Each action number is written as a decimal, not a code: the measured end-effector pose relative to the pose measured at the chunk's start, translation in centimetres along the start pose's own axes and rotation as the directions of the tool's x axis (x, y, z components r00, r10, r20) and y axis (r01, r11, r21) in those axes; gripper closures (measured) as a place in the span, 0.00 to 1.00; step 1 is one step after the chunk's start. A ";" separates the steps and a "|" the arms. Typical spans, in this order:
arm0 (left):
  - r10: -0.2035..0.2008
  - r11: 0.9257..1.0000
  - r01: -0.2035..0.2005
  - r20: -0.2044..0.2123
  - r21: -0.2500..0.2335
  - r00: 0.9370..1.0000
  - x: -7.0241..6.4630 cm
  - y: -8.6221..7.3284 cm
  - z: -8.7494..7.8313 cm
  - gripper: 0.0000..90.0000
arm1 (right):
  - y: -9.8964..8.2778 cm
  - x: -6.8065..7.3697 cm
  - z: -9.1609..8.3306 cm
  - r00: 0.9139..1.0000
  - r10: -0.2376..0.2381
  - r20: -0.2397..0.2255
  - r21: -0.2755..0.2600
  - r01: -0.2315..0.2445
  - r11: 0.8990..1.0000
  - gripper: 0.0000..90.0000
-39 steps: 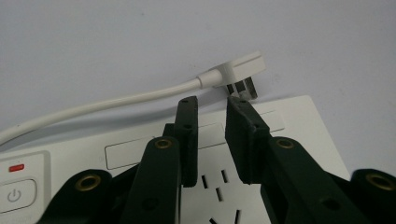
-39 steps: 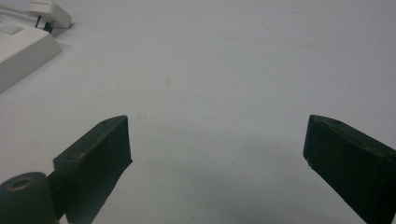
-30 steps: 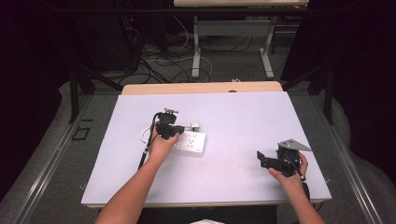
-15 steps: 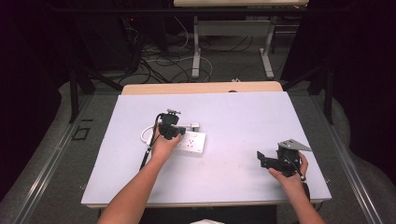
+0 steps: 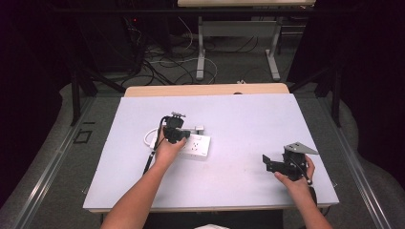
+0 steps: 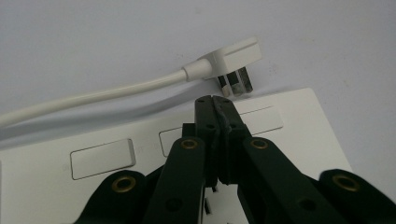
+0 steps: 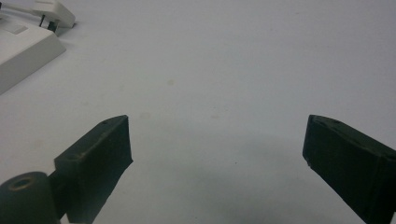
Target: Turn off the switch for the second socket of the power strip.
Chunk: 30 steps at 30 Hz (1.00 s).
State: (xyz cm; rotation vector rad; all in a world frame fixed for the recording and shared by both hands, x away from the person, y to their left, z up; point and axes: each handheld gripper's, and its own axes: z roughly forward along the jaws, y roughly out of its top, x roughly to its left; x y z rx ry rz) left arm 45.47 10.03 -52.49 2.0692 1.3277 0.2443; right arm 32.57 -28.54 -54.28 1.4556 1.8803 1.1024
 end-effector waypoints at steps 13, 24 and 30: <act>0.014 1.000 -0.014 0.001 -0.007 1.000 0.2 -0.1 0.1 1.00 | 0.0 0.0 0.0 1.000 -0.001 -0.003 -0.002 0.001 1.000 0.08; 0.067 0.998 -0.067 -0.007 -0.001 0.998 -0.5 -0.1 0.4 1.00 | 0.0 0.0 0.0 1.000 -0.002 -0.001 -0.003 0.002 1.000 0.08; 0.026 1.000 -0.026 0.000 -0.004 1.000 -0.5 -0.2 0.4 1.00 | 0.1 0.0 0.1 1.000 -0.001 -0.005 -0.004 0.001 1.000 0.08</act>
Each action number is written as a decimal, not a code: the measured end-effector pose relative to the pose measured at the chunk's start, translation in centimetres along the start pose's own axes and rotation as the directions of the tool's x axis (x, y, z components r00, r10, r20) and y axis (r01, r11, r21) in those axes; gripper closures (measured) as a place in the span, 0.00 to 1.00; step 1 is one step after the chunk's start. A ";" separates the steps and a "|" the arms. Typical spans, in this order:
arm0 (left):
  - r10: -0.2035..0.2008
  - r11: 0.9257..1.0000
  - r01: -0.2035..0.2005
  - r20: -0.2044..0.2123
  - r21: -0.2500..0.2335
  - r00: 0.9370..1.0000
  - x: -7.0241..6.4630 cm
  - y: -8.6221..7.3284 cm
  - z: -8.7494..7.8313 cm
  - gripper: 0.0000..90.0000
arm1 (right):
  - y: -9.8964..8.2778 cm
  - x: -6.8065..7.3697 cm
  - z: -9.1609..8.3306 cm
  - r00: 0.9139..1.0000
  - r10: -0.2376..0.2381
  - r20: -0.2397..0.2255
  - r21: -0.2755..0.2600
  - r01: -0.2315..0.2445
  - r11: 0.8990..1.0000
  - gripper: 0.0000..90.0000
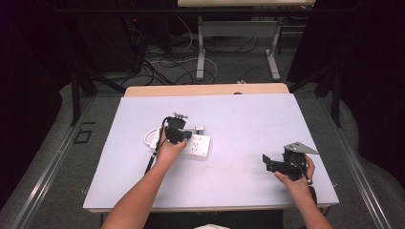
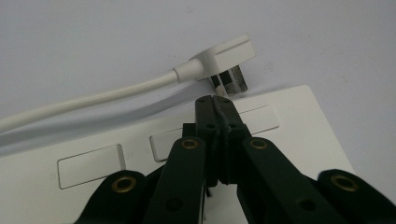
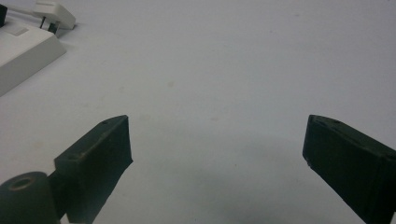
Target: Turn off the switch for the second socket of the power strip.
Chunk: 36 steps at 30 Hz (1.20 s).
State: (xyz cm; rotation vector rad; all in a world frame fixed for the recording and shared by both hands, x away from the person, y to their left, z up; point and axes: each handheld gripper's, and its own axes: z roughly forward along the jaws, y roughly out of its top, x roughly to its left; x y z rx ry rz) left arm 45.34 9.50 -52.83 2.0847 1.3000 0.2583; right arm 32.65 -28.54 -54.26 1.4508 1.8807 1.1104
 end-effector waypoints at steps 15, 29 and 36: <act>0.001 1.000 -0.001 -0.007 0.001 1.000 0.0 0.0 -0.4 0.92 | 0.0 -0.2 0.1 1.000 -0.005 0.002 -0.002 0.005 1.000 0.08; 0.001 1.000 -0.001 -0.008 -0.017 1.000 0.1 0.2 -1.1 0.87 | -0.1 -0.1 0.1 1.000 0.000 0.003 0.002 0.000 1.000 0.08; 0.010 0.999 -0.010 -0.008 -0.032 1.000 0.0 0.2 -1.6 0.84 | -0.1 -0.1 0.1 1.000 0.002 0.001 0.003 -0.002 1.000 0.08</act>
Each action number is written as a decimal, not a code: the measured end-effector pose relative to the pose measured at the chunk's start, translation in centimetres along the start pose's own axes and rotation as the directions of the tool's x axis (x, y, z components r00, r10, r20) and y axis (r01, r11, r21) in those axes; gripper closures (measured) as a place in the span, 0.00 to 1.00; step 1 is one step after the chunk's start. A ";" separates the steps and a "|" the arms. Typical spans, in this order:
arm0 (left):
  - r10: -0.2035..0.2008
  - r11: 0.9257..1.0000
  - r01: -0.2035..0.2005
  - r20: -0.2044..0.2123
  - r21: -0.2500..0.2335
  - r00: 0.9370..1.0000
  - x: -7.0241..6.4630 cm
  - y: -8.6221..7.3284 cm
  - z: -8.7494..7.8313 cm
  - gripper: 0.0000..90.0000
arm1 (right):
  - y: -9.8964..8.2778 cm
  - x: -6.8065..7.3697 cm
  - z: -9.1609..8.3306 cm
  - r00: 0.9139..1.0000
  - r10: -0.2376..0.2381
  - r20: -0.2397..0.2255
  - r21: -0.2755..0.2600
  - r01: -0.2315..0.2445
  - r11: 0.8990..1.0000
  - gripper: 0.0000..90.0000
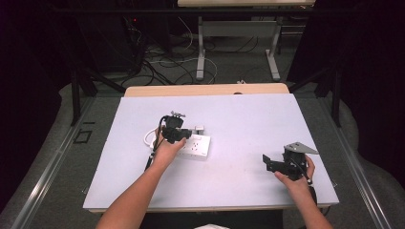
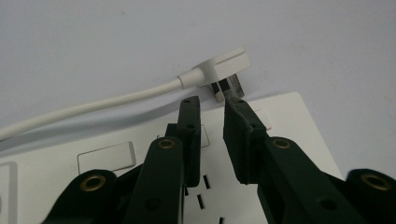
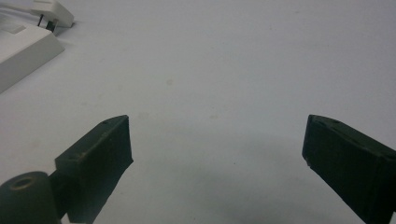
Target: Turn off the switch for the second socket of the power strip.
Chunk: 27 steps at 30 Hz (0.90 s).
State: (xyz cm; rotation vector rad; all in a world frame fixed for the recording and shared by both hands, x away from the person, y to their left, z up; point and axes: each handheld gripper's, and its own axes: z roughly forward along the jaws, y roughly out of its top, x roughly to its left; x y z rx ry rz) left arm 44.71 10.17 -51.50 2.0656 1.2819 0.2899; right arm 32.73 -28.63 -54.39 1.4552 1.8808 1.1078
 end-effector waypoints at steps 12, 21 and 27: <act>0.015 1.000 -0.015 -0.001 -0.022 1.000 0.0 0.0 -1.3 0.75 | 0.0 0.0 0.0 1.000 -0.001 0.004 -0.005 0.001 1.000 0.08; 0.022 0.999 -0.021 0.014 -0.038 1.000 -0.2 -0.1 -2.3 0.70 | 0.0 0.0 -0.1 1.000 0.004 0.006 -0.006 -0.004 1.000 0.08; 0.031 0.998 -0.030 0.006 -0.049 1.000 -0.5 -0.2 -2.8 0.64 | 0.0 0.0 -0.1 1.000 -0.002 0.001 -0.002 0.002 1.000 0.08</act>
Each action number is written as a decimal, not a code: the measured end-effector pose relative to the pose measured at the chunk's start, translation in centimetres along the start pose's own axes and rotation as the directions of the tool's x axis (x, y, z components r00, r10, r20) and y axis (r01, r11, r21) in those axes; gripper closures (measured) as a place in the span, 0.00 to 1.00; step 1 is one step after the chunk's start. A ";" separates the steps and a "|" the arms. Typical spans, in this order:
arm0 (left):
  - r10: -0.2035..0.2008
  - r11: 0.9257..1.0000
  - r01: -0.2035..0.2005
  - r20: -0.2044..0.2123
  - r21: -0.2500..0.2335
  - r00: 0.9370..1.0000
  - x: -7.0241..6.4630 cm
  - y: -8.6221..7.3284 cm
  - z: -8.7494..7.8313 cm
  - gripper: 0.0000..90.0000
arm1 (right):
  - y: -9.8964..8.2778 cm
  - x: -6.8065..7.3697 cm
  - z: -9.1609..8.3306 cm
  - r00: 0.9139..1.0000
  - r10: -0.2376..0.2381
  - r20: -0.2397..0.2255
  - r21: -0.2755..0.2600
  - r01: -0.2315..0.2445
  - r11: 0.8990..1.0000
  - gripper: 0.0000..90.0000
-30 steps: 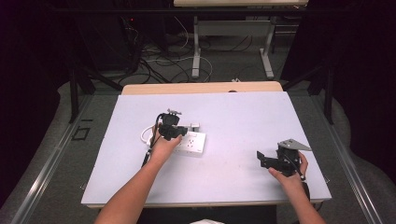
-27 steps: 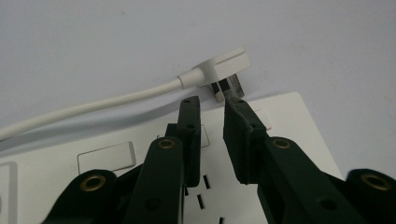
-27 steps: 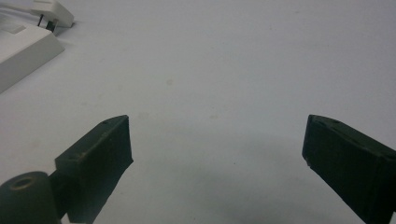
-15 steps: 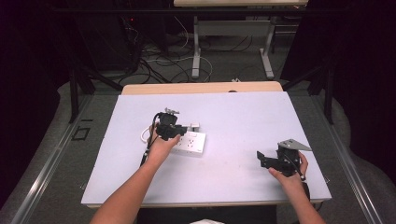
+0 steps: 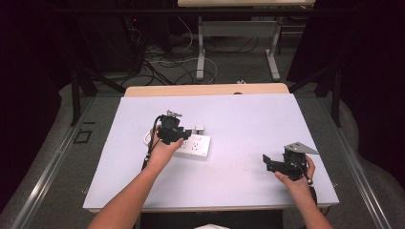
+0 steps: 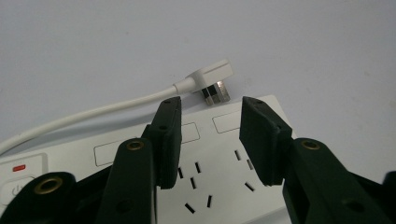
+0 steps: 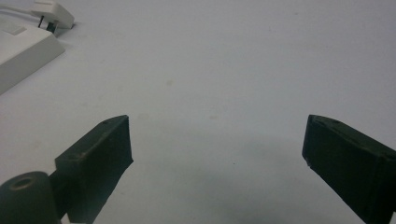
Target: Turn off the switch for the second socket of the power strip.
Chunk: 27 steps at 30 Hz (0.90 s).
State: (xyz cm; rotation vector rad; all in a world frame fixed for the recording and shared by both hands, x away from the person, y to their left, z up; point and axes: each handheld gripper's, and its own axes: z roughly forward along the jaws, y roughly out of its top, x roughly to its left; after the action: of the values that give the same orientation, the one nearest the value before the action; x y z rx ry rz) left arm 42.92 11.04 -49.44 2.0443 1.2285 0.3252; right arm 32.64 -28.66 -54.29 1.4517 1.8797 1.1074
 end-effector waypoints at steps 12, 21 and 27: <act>-0.004 1.000 0.004 -0.009 -0.018 1.000 0.3 -0.3 -0.8 0.53 | 0.0 0.0 0.0 1.000 0.007 0.007 -0.004 -0.007 1.000 0.08; -0.014 1.000 0.014 -0.008 -0.019 1.000 0.7 -0.9 -1.3 0.45 | 0.0 0.0 0.0 1.000 0.007 0.002 -0.001 -0.007 1.000 0.08; -0.014 1.000 0.014 -0.008 -0.025 1.000 1.0 -1.4 -1.8 0.39 | 0.0 0.0 0.0 1.000 0.006 0.003 -0.001 -0.006 1.000 0.08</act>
State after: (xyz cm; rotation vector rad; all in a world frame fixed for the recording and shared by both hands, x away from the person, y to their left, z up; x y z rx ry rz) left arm 41.57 13.07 -49.25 2.0144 1.2374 0.3404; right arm 32.59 -28.66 -54.28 1.4588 1.8735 1.1085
